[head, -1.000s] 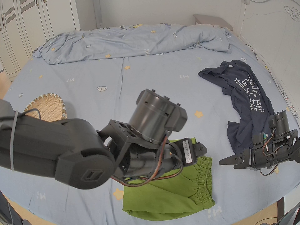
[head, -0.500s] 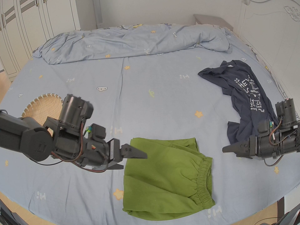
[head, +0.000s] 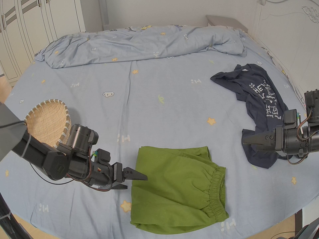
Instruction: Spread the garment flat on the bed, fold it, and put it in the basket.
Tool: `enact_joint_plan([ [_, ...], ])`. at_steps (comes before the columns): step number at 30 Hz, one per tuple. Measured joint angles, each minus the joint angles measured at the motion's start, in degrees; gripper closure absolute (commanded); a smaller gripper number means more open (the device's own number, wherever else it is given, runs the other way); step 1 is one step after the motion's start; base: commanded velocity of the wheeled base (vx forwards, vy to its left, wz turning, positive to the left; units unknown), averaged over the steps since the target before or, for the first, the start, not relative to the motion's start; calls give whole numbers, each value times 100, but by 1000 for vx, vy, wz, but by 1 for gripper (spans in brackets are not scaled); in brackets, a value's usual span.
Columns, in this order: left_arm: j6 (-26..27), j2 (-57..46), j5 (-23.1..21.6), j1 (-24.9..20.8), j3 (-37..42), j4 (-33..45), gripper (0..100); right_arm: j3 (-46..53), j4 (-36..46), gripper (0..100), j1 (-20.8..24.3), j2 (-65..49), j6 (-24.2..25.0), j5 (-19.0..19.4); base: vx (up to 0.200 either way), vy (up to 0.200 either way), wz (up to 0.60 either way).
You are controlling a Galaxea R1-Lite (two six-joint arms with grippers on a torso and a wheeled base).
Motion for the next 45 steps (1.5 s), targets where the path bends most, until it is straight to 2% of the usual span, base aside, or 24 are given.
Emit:
enact_joint_plan([
  [8,-148,553,-4,-300,-138,-512,0,100,-6,0,28,-96,-1,5,0,0,0],
  [18,-1095,807,2,-898,-162,-1499,0,119,-11,0,33,-126,5,5,0,0,0],
  [23,-1180,887,27,-1095,-162,-1618,0,122,-11,0,37,-126,7,5,0,0,0],
  [24,-1179,896,32,-1125,-162,-1620,100,122,-11,0,37,-126,7,5,0,0,0],
  [31,-1143,857,55,-1161,-83,-1606,100,122,-11,0,37,-123,10,5,0,0,0],
  [38,-1125,358,33,-955,182,-1477,100,122,-13,0,37,-116,7,5,0,0,0],
  [45,-1053,-551,22,-446,-2,12,100,108,-13,0,20,-116,16,2,0,0,0],
])
